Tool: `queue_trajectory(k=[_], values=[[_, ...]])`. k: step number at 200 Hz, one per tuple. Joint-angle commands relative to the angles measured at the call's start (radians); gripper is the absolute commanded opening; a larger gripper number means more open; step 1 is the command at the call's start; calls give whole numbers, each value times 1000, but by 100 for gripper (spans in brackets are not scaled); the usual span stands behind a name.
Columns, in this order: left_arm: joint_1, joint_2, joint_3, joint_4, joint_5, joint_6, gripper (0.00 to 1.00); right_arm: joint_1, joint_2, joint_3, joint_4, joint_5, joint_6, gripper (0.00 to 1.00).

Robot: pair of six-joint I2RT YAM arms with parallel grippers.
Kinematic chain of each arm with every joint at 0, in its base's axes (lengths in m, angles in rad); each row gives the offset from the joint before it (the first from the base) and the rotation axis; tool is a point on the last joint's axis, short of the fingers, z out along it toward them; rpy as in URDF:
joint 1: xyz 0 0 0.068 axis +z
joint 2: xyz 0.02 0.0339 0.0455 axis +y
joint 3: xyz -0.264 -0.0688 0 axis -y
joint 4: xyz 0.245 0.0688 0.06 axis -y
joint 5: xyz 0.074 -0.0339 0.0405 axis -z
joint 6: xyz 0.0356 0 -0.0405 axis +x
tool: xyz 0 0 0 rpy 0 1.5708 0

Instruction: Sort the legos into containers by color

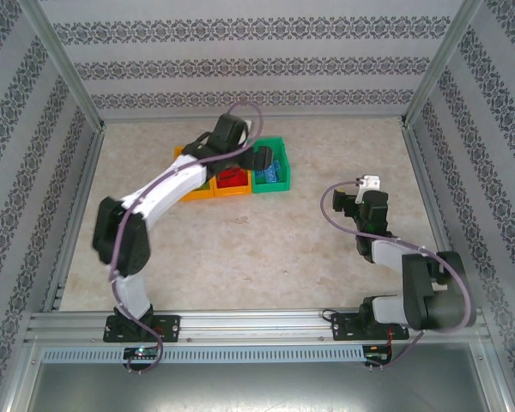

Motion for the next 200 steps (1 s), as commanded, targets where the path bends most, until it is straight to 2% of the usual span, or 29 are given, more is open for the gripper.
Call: queue_trajectory(k=[1, 7, 16, 28, 36, 60, 82, 106, 129, 139, 157, 171, 187, 200], values=[[0, -158, -238, 218, -200, 172, 99, -7, 157, -7, 292, -33, -22, 98], [2, -199, -301, 240, -256, 200, 99, -7, 154, 7, 277, -35, -23, 98], [7, -258, -393, 272, -335, 234, 99, -10, 110, 30, 146, -37, -23, 98], [26, -329, -516, 327, -412, 270, 99, -10, 147, 11, 247, -39, -21, 98], [45, -372, -600, 372, -456, 285, 99, -10, 127, 23, 193, -41, -24, 98], [117, -456, -819, 516, -516, 318, 99, -10, 121, 24, 180, -41, -28, 98], [186, -481, -936, 611, -541, 321, 100, -10, 123, 29, 174, -43, -26, 98], [280, -482, -1058, 794, -470, 315, 99, -11, 126, 27, 182, -45, -25, 98], [354, -417, -1109, 942, -388, 323, 99, -10, 127, 26, 184, -45, -26, 98], [365, -401, -1096, 936, -353, 340, 99, -10, 125, 27, 182, -46, -28, 98], [382, -353, -1099, 1039, -304, 380, 99, -11, 127, 27, 183, -46, -26, 98], [418, -318, -1066, 1017, -218, 348, 99, -10, 126, 27, 183, -44, -26, 98], [441, -255, -1090, 1137, -209, 324, 99, -10, 127, 27, 183, -44, -26, 98], [476, -253, -1112, 1160, -147, 299, 99, -11, 127, 27, 183, -45, -26, 98]])
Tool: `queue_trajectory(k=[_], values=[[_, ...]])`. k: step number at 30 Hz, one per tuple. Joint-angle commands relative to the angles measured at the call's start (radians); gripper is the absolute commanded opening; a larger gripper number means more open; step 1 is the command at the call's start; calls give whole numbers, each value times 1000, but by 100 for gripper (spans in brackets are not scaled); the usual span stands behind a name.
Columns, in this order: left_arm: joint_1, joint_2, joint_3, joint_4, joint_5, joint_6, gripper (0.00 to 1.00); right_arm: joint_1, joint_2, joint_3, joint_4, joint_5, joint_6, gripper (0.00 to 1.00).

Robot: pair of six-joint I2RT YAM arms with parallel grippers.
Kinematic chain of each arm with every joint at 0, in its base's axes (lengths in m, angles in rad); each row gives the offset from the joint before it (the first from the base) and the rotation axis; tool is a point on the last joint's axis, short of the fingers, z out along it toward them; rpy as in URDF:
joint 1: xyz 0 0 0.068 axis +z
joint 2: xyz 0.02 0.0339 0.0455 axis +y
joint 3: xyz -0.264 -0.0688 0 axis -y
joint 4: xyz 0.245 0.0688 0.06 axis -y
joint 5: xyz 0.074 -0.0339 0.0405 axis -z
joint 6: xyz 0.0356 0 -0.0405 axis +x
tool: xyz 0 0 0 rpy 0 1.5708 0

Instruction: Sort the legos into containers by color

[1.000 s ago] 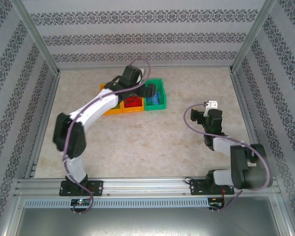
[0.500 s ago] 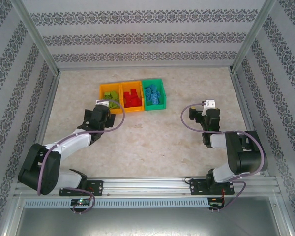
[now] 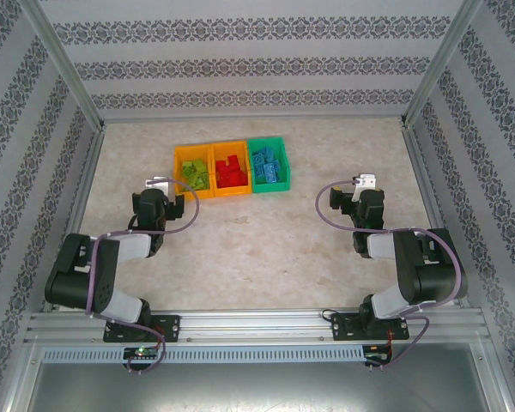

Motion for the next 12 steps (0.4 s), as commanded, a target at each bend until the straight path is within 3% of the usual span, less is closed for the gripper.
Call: queue_trajectory(k=[1, 3, 5, 12], values=[[52, 30, -24, 167, 120, -33, 99, -11, -9, 17, 29, -20, -15, 98], [54, 75, -62, 278, 149, -18, 99, -11, -9, 18, 30, -19, -17, 98], [59, 59, -40, 207, 160, -27, 99, -10, -7, 19, 28, -20, -17, 98], [69, 68, -37, 216, 174, -32, 99, -10, -9, 16, 31, -18, -17, 98]])
